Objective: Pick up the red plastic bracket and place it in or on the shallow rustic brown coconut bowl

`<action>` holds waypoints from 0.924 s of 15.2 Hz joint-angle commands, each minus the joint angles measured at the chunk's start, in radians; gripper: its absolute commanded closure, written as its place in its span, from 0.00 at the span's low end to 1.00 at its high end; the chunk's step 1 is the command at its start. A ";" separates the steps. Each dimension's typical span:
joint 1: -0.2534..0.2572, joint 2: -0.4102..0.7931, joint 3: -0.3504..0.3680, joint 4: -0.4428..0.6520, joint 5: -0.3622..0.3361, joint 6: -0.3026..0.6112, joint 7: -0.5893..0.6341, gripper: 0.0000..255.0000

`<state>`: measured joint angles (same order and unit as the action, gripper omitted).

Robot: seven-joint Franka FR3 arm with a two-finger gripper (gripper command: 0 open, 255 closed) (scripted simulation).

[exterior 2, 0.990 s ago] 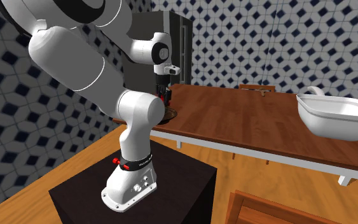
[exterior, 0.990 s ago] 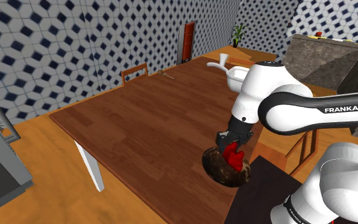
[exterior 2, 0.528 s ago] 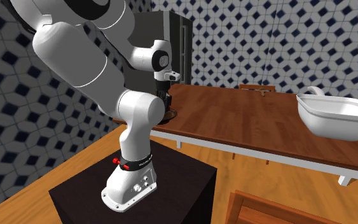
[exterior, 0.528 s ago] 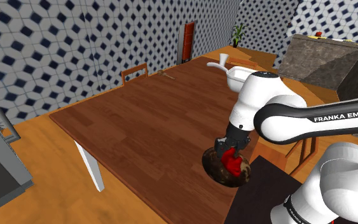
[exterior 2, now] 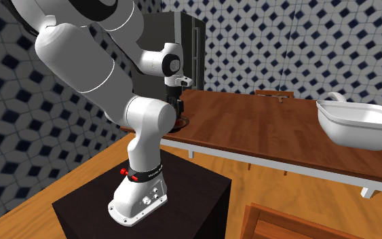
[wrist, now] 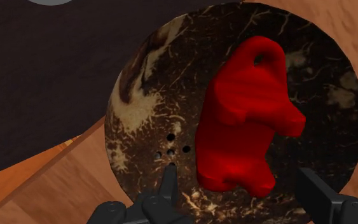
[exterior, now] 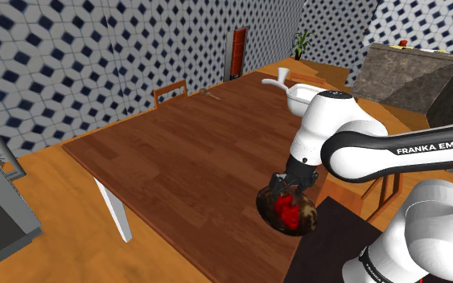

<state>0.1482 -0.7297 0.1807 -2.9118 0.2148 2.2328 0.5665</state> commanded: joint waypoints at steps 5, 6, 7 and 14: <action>-0.003 -0.027 -0.006 0.020 -0.007 -0.047 0.001 0.00; -0.007 -0.050 -0.011 0.042 -0.014 -0.093 0.003 0.00; -0.010 -0.071 -0.017 0.066 -0.021 -0.136 0.004 0.00; -0.012 -0.085 -0.022 0.085 -0.026 -0.170 0.005 0.00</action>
<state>0.1362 -0.8143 0.1589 -2.8269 0.1888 2.0636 0.5715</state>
